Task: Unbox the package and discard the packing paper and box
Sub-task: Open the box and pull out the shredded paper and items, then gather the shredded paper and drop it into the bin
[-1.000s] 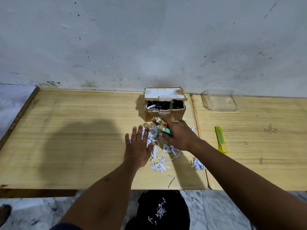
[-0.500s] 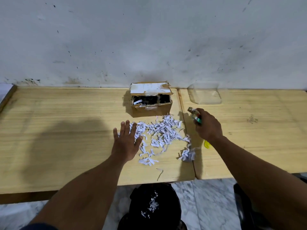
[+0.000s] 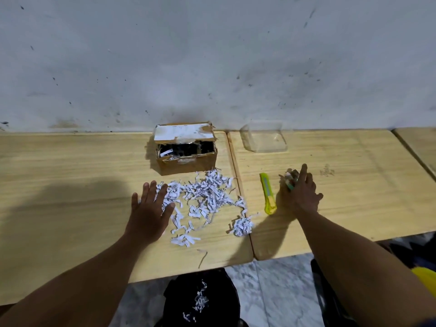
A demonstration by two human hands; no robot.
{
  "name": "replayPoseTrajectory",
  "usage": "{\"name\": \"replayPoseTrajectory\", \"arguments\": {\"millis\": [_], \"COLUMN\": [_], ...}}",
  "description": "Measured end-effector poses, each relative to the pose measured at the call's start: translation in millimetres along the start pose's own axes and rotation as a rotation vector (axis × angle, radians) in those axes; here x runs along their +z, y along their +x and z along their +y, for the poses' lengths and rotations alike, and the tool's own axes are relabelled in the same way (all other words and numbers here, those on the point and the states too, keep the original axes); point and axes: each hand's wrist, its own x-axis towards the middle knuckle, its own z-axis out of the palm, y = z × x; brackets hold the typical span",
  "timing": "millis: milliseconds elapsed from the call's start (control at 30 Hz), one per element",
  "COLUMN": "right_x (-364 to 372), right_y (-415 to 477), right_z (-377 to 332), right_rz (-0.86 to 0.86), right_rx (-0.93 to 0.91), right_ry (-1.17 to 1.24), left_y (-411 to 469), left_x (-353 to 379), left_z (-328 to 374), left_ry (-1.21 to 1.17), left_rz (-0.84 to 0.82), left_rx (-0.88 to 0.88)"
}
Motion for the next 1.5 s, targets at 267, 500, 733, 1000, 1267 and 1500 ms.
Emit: {"name": "replayPoseTrajectory", "arguments": {"millis": [267,500,733,1000,1267,1500], "right_x": [9,-4,-2,34,24,19], "right_y": [-1,0,-21,-29,-63,-74], "right_z": [0,-17,-92,-136,-111,-140], "right_rz": [-0.025,0.006,-0.045,-0.392,-0.439,-0.472], "right_rx": [-0.064,-0.096,-0.641,-0.767,-0.927,-0.930], "right_ry": [-0.104,-0.079,0.308,0.248,0.289,0.316], "left_y": [-1,-1,11,20,30,55], "left_x": [-10,-21,-36,-17,-34,-41], "left_z": [6,11,4,19,37,59], "left_ry": [-0.058,-0.167,-0.306,-0.338,-0.337,-0.288], "left_rz": [-0.035,0.017,0.166,0.049,-0.078,-0.310], "left_rx": [-0.025,-0.003,-0.040,0.089,0.196,0.276]}}
